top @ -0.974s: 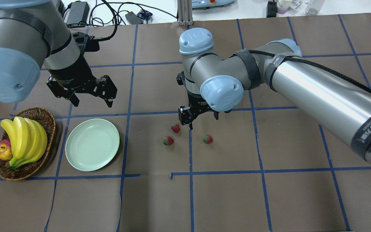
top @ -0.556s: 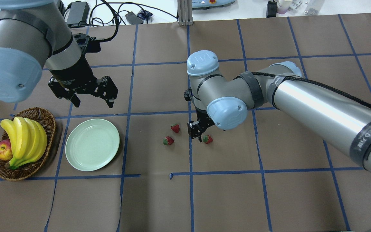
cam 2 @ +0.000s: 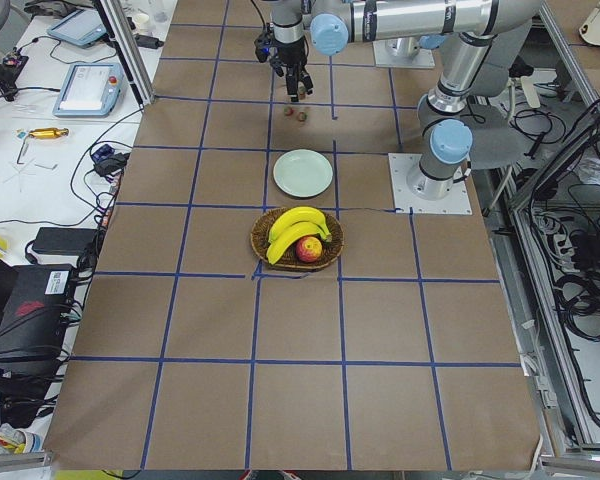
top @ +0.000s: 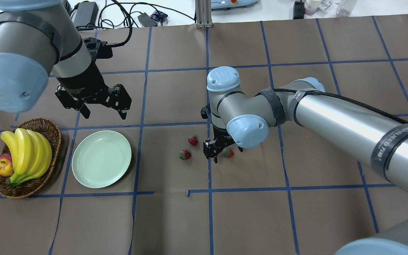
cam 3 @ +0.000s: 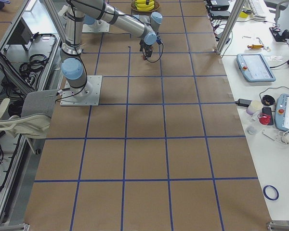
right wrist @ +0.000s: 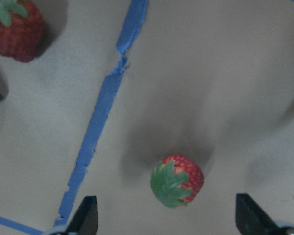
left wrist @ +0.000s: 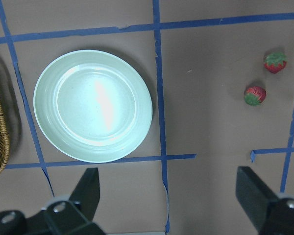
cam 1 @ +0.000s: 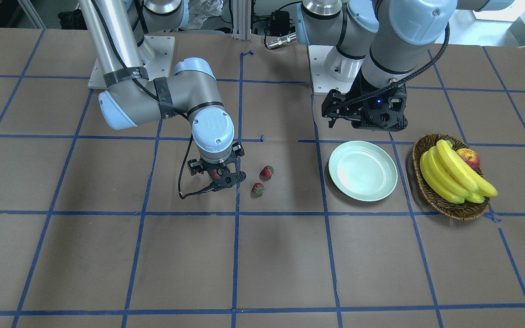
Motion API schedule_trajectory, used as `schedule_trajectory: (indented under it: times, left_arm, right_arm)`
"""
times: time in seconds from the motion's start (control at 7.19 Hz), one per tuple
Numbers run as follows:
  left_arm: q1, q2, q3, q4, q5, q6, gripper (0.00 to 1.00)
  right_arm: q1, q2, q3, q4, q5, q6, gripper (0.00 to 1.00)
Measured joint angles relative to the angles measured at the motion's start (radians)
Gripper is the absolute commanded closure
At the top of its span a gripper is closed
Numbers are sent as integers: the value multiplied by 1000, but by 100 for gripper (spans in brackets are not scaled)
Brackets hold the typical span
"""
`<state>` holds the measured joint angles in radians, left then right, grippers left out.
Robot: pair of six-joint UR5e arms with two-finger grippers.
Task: Collect all strawberries into plate
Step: 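Move the right gripper down over the remaining strawberry nearer the robot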
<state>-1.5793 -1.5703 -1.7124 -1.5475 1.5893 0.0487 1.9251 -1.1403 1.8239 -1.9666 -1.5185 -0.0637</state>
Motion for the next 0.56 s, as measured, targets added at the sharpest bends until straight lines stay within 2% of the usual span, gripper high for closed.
schedule_trajectory:
  times: [0.14, 0.42, 0.56]
  left_arm:
    - [0, 0, 0, 0, 0, 0, 0]
    - [-1, 0, 0, 0, 0, 0, 0]
    - [-1, 0, -1, 0, 0, 0, 0]
  right_arm:
    - [0, 7, 2, -9, 3, -1, 14]
    - [0, 18, 3, -16, 0, -1, 64]
    - [0, 22, 3, -16, -7, -2, 85]
